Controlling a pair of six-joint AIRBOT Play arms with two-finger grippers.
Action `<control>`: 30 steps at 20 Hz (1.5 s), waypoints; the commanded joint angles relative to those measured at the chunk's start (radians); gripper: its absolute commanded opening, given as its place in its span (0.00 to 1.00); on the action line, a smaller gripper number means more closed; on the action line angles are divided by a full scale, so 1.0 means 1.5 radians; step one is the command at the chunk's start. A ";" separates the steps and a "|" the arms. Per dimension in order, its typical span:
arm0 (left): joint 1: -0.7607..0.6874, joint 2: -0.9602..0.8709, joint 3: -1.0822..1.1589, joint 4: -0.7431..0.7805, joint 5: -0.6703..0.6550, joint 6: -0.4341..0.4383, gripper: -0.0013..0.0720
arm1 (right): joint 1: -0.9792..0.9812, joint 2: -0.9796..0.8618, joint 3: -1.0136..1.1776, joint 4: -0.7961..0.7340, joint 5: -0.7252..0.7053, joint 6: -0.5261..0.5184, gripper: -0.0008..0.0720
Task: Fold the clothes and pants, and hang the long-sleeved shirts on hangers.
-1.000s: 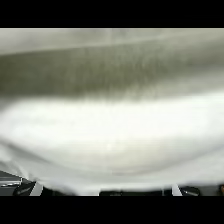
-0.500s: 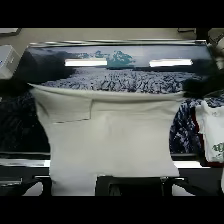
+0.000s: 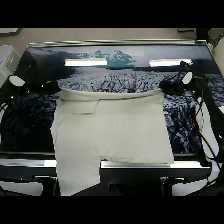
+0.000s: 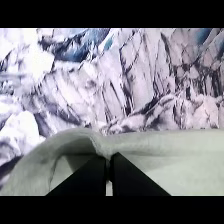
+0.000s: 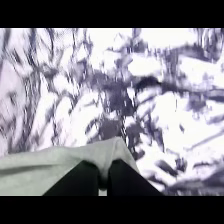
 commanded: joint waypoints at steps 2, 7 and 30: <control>-0.048 -0.049 0.032 -0.007 0.194 0.034 0.05 | -0.001 -0.015 -0.001 0.015 -0.230 0.007 0.06; -0.094 -0.097 0.032 -0.007 0.211 0.033 0.05 | -0.002 -0.058 -0.001 0.000 -0.179 0.027 0.06; -0.064 -0.028 -0.034 0.126 -0.350 -0.090 0.05 | -0.103 0.005 -0.035 -0.044 0.400 -0.079 0.06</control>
